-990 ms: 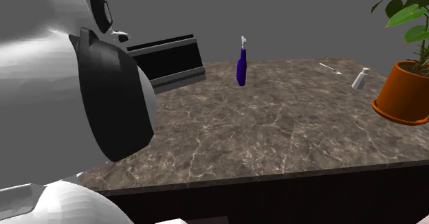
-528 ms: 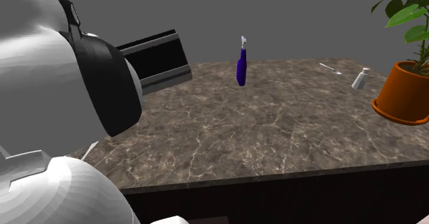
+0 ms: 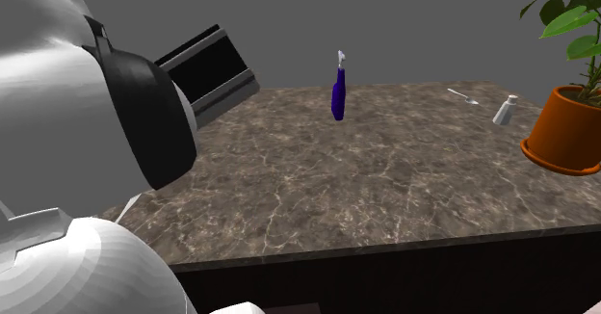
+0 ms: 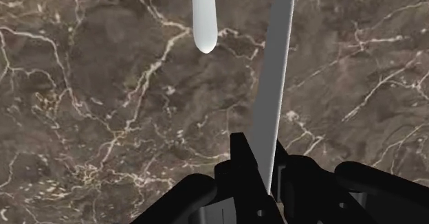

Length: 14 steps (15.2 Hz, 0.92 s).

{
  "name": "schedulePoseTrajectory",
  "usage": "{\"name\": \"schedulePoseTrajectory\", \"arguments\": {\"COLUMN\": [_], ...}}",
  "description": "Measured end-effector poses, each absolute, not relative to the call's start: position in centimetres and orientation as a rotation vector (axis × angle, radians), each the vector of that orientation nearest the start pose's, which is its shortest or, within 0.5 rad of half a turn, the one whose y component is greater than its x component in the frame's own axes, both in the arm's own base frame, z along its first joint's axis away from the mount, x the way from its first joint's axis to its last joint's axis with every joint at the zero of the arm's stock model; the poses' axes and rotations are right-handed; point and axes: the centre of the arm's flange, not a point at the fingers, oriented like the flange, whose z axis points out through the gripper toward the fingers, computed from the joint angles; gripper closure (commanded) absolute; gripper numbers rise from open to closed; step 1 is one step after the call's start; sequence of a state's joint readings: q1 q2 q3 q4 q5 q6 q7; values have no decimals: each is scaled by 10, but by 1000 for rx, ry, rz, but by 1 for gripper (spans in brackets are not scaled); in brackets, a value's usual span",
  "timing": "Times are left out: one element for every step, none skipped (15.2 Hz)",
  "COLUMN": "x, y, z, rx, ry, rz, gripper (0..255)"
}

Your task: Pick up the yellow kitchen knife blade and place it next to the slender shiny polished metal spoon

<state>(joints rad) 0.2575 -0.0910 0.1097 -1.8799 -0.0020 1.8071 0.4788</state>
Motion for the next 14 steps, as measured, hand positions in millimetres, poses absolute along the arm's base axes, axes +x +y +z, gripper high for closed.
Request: {"name": "schedulePoseTrajectory", "arguments": {"x": [499, 500, 500, 500, 500, 500, 500, 500, 500, 500, 500, 500, 499, 499], "y": [195, 195, 195, 195, 194, 195, 195, 195, 196, 196, 196, 198, 198, 197], "z": [542, 537, 531, 525, 520, 515, 510, 505, 503, 499, 495, 489, 484, 480], "rx": [-3140, -3140, -3140, -3140, -3140, -3141, -3141, -3139, -3137, -3135, -3134, -3133, -3133, -3133], "ry": [175, 175, 175, 176, 175, 176, 176, 174, 171, 170, 169, 170, 169, 169], "rz": [-33, -33, -33, -33, -33, -32, -32, -36, -43, -49, -52, -54, -56, -57], "gripper": [255, 255, 255, 255, 255, 255, 255, 255, 255, 255, 255, 255, 255, 255]}}
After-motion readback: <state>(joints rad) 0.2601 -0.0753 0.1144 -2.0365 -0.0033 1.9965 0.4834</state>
